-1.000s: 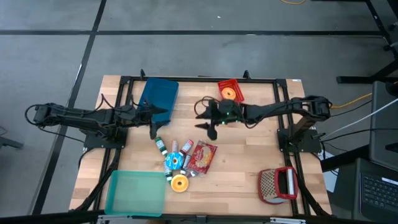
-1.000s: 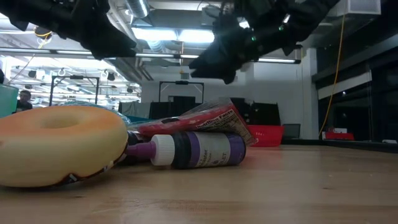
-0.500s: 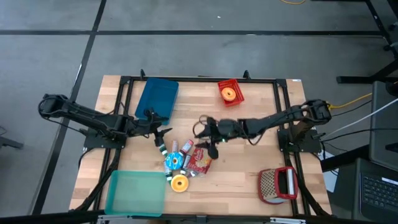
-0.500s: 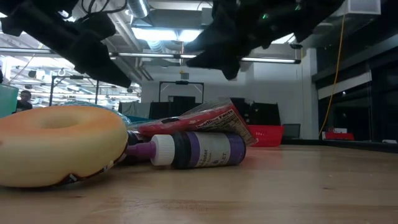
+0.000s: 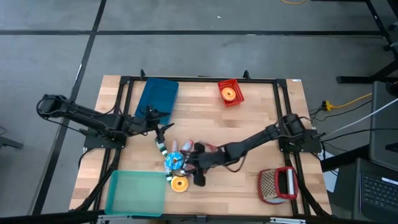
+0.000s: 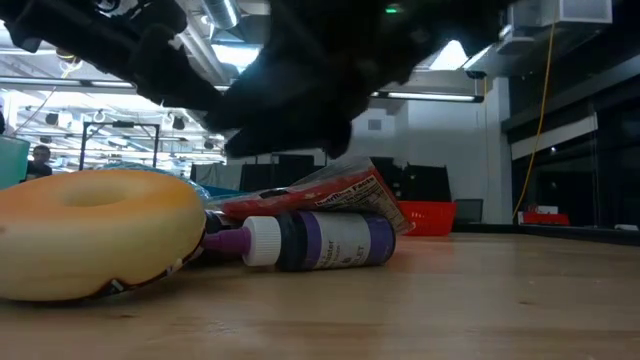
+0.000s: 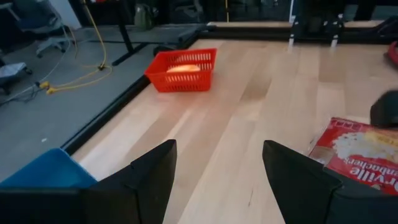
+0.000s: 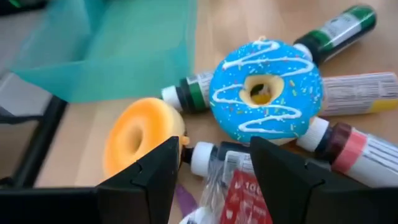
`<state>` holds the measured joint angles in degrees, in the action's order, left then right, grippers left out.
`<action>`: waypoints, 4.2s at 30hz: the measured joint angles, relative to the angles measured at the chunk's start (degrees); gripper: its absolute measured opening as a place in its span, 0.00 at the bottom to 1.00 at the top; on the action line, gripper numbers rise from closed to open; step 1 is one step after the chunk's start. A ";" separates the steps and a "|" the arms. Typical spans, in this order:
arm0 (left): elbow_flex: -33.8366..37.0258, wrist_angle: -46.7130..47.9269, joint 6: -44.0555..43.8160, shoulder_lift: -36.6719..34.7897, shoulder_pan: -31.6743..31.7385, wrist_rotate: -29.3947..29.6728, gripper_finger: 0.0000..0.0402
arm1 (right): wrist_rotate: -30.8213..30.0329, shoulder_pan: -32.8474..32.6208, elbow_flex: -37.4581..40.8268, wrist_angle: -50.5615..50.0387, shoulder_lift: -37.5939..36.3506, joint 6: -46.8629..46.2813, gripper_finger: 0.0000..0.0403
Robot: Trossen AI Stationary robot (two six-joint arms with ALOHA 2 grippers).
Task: Pick & Place Food Item
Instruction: Put the orange donut into the red bin
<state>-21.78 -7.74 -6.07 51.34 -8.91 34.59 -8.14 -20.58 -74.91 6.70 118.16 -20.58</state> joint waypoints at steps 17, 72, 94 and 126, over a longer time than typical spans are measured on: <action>0.00 2.39 0.82 -1.02 0.00 -4.09 0.58 | 2.86 -3.53 -8.46 -3.98 4.96 -10.96 0.50; 0.00 1.58 1.73 -1.00 0.02 -4.46 0.58 | -37.12 8.85 -9.14 -45.30 -21.03 -3.60 0.01; 0.00 1.72 0.61 -1.00 0.00 -6.81 0.58 | -18.91 43.81 35.43 18.28 -33.37 -1.55 0.01; 0.02 1.89 -0.08 -1.00 0.00 -8.23 0.58 | -14.75 52.04 39.04 3.36 -31.97 -11.52 0.01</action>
<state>-21.76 -5.85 -6.15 50.35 -8.91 26.37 -22.90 31.46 -35.88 10.07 86.20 -32.10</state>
